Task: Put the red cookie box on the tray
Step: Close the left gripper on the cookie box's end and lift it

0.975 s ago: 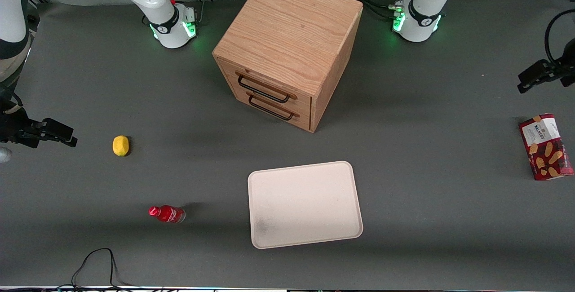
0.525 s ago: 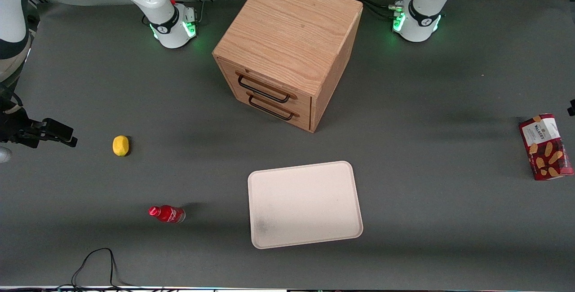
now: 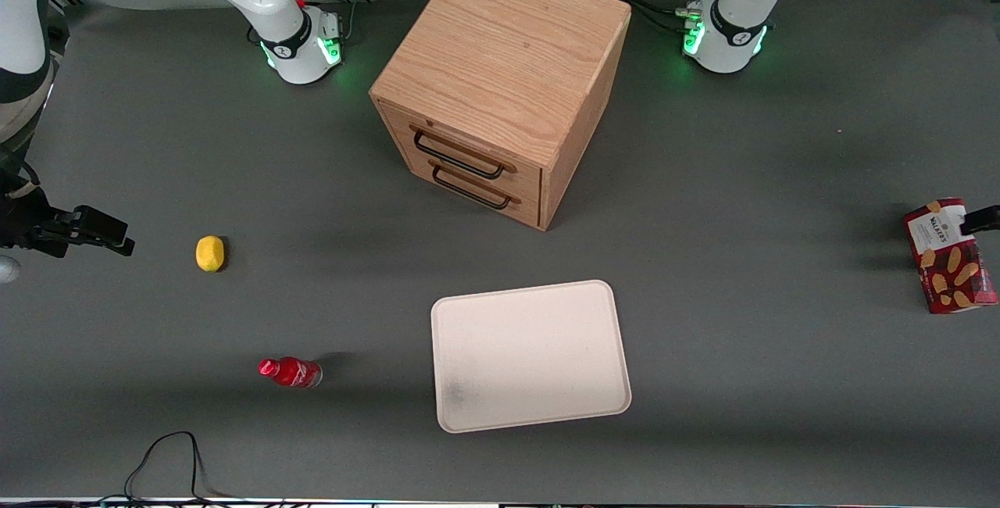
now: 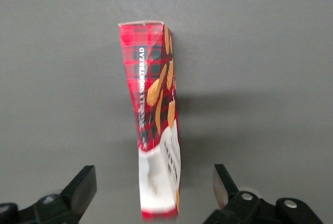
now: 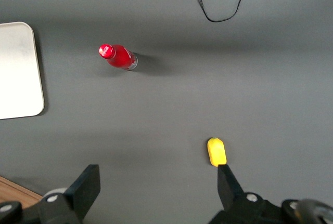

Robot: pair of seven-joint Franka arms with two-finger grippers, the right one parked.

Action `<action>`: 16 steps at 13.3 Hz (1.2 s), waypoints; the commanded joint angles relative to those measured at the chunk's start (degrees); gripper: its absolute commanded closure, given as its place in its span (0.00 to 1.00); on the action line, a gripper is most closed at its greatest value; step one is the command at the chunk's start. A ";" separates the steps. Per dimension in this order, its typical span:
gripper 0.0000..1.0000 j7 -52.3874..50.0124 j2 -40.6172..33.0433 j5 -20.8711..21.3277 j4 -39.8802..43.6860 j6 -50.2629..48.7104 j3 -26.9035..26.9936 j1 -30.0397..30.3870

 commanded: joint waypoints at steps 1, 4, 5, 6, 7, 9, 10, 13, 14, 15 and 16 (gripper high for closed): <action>0.00 3.97 4.36 -2.88 1.58 2.14 0.15 0.83; 0.09 6.00 7.71 -3.58 1.67 6.63 0.15 1.27; 0.39 6.00 7.72 -3.59 1.67 6.55 0.15 1.27; 0.82 6.00 7.72 -3.67 1.67 6.28 0.15 1.27; 1.00 6.00 7.80 -3.50 1.67 6.19 0.15 1.27; 1.00 6.09 8.24 -3.41 1.75 6.72 0.15 1.10; 1.00 6.09 8.24 -3.41 2.19 6.63 0.15 1.10; 1.00 5.83 7.46 -3.23 4.64 3.92 -0.02 0.31; 1.00 5.57 6.67 -3.41 6.05 1.12 -0.20 -0.30; 1.00 5.13 5.88 -3.32 7.98 -2.30 -0.29 -1.09; 1.00 4.86 4.31 -3.06 9.65 -5.81 -0.38 -2.06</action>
